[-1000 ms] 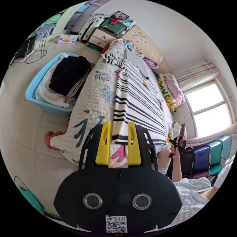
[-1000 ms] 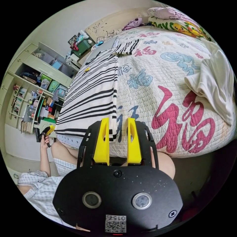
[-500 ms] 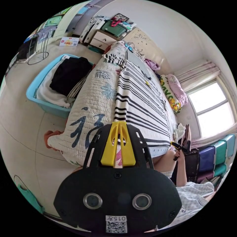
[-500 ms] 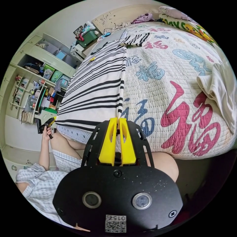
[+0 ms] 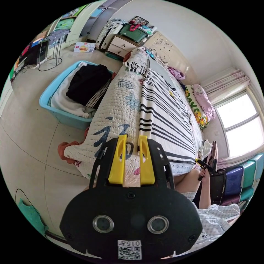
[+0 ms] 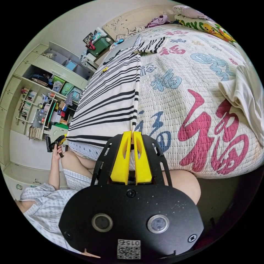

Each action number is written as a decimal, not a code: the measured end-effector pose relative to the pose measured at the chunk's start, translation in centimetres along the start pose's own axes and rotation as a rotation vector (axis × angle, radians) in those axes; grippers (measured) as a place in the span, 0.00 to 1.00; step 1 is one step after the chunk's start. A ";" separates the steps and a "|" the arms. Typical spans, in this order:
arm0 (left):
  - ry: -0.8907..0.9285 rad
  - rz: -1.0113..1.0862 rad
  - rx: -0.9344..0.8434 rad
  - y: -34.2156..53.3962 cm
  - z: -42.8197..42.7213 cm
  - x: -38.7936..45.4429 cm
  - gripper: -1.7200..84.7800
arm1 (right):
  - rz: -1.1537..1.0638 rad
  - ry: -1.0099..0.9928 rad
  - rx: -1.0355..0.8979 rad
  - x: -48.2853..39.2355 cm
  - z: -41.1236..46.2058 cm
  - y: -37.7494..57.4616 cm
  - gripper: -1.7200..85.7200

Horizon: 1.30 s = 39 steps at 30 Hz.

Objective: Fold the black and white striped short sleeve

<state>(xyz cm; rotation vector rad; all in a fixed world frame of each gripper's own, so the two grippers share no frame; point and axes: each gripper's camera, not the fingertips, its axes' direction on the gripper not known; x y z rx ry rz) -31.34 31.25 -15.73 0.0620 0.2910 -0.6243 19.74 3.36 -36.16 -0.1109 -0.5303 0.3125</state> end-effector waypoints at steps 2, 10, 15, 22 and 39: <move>-0.020 0.031 0.002 0.3 -0.1 1.0 0.11 | 0.000 0.003 0.003 -0.6 -0.7 0.4 0.02; -0.058 0.124 -0.057 0.0 0.6 4.3 0.04 | -0.001 -0.002 -0.001 -3.2 -2.8 2.3 0.02; -0.025 0.126 0.002 0.4 -0.8 4.7 0.01 | 0.001 -0.070 0.039 -4.0 -4.5 3.8 0.02; -0.072 0.142 -0.013 0.7 -1.0 6.4 0.01 | 0.022 -0.041 0.023 -5.8 -4.1 6.2 0.02; -0.228 0.193 -0.137 -1.6 2.7 12.4 0.02 | -0.052 0.129 -0.099 -11.9 5.2 8.9 0.02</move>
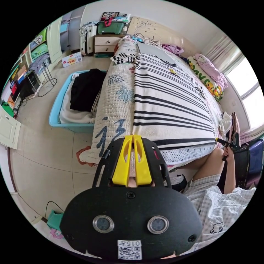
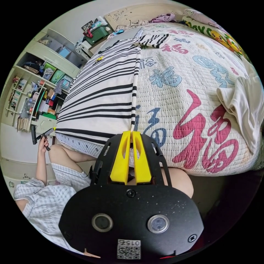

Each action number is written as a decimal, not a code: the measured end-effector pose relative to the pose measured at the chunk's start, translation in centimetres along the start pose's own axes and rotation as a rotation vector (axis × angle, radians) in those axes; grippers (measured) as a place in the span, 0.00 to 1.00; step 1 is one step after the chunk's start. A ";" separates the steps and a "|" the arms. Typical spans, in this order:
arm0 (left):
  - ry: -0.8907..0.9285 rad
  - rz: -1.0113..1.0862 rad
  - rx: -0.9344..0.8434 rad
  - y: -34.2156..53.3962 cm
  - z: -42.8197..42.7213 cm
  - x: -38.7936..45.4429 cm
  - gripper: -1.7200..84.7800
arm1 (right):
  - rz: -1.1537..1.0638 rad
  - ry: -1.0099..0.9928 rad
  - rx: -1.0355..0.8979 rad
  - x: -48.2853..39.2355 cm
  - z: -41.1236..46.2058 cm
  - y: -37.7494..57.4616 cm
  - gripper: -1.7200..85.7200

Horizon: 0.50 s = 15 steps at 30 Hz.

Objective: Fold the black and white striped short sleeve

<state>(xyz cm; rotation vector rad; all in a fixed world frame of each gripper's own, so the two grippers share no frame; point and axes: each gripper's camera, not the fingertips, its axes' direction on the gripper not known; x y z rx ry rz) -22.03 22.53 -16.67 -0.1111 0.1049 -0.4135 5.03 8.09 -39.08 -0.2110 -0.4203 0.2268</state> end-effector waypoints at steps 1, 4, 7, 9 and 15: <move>0.003 -0.002 -0.005 -0.2 0.0 0.1 0.02 | 0.002 -0.009 0.002 -0.2 0.4 0.2 0.02; -0.002 0.005 -0.026 -1.1 0.2 0.8 0.03 | 0.003 0.011 0.019 -1.4 1.8 0.8 0.02; -0.038 0.027 -0.045 -1.9 0.5 2.1 0.03 | -0.019 0.133 0.030 -4.4 3.5 1.1 0.02; -0.073 0.036 -0.060 -2.5 0.8 3.2 0.03 | 0.003 0.176 0.057 -5.8 4.7 1.3 0.02; -0.136 0.048 -0.073 -3.7 1.4 5.6 0.03 | 0.000 0.266 0.130 -8.8 7.6 2.3 0.02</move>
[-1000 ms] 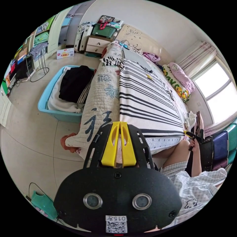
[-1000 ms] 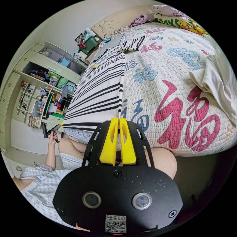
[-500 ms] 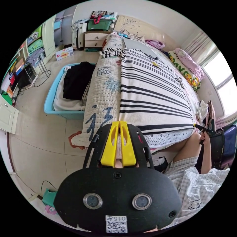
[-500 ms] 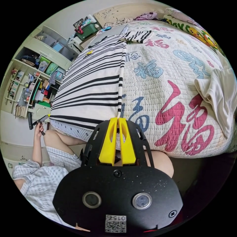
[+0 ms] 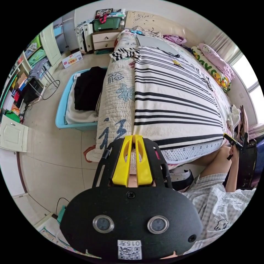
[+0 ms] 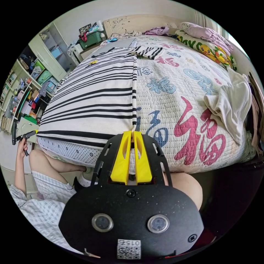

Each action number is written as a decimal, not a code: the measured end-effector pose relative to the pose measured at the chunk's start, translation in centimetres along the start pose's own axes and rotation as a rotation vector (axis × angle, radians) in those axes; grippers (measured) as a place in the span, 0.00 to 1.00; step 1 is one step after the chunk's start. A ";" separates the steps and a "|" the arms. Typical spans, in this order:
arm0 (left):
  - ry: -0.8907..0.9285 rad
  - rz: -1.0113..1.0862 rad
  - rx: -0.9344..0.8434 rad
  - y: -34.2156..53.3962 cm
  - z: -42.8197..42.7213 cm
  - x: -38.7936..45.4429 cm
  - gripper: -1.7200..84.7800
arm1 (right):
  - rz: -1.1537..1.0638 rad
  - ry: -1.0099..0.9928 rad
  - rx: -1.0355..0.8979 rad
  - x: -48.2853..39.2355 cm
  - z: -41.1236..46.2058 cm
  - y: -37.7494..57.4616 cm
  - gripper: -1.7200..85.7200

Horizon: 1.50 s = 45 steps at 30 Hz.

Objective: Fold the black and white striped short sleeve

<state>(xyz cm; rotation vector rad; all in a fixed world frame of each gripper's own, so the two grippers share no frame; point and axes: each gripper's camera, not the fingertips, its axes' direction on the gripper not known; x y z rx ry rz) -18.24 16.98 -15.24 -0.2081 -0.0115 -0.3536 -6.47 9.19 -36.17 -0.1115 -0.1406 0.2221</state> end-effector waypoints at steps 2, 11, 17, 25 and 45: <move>-0.018 -0.001 -0.010 -0.5 0.1 0.7 0.03 | -0.017 0.016 -0.004 -0.9 0.4 -0.1 0.02; -0.018 -0.025 -0.060 -3.0 0.7 2.2 0.03 | -0.016 -0.084 0.011 -1.3 1.0 -0.8 0.02; -0.042 0.000 -0.072 -4.4 1.2 3.6 0.02 | -0.036 -0.076 0.010 -2.5 1.0 -2.3 0.03; -0.024 -0.015 -0.075 -5.5 2.0 4.0 0.03 | -0.058 -0.039 -0.016 -3.4 -0.2 -5.4 0.07; 0.159 0.365 0.233 -26.1 -3.0 22.1 0.08 | 0.016 -0.097 0.307 4.7 -16.0 -35.0 0.11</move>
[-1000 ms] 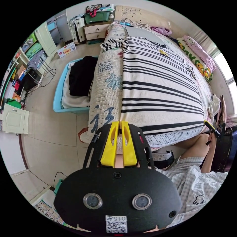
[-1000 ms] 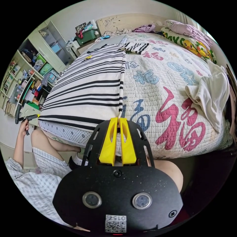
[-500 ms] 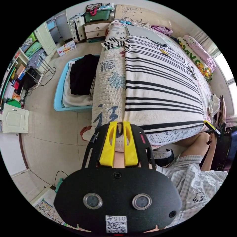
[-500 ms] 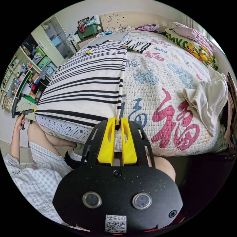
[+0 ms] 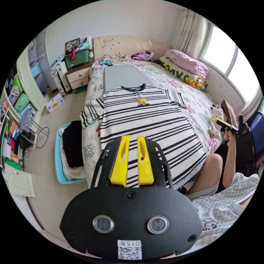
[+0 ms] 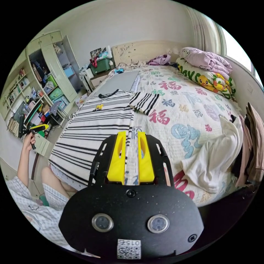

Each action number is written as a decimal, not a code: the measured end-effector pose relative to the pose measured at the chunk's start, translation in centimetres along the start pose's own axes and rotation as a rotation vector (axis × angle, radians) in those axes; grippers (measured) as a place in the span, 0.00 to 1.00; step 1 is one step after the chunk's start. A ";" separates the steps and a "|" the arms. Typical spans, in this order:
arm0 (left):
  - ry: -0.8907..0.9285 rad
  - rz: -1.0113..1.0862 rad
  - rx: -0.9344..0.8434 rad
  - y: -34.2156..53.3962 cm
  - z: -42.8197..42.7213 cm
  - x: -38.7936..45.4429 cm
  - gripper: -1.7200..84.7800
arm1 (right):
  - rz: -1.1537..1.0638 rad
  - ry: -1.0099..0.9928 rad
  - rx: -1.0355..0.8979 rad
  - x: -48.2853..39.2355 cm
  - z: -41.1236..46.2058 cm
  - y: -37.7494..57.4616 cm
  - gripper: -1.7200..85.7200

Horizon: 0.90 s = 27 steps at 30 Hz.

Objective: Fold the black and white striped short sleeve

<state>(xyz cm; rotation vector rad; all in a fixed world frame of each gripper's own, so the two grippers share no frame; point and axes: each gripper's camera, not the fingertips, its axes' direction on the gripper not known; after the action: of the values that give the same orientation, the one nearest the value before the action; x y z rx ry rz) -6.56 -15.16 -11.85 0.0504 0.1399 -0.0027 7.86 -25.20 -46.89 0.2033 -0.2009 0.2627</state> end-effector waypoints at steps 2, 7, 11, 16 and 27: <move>0.105 0.056 0.008 -5.7 3.3 2.7 0.09 | 0.061 0.018 -0.020 2.3 3.3 -5.1 0.12; 0.197 0.169 -0.033 -19.5 13.8 10.7 0.11 | 0.282 -0.108 -0.028 10.7 11.1 -14.0 0.14; 0.262 0.109 -0.009 -28.0 22.7 15.2 0.13 | 0.326 -0.124 -0.011 13.8 14.2 -16.1 0.15; 0.261 0.112 -0.076 -33.4 31.8 20.3 0.14 | 0.320 -0.157 0.016 15.9 14.8 -17.4 0.15; 0.011 0.232 -0.227 -36.4 44.1 26.8 0.12 | 0.252 -0.176 -0.023 17.7 14.0 -20.3 0.13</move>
<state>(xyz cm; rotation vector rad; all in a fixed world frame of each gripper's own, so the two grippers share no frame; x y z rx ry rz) 25.86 -53.76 26.17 -0.1605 0.1438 0.2446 27.87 -43.36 -33.00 0.1781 -0.4049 0.4931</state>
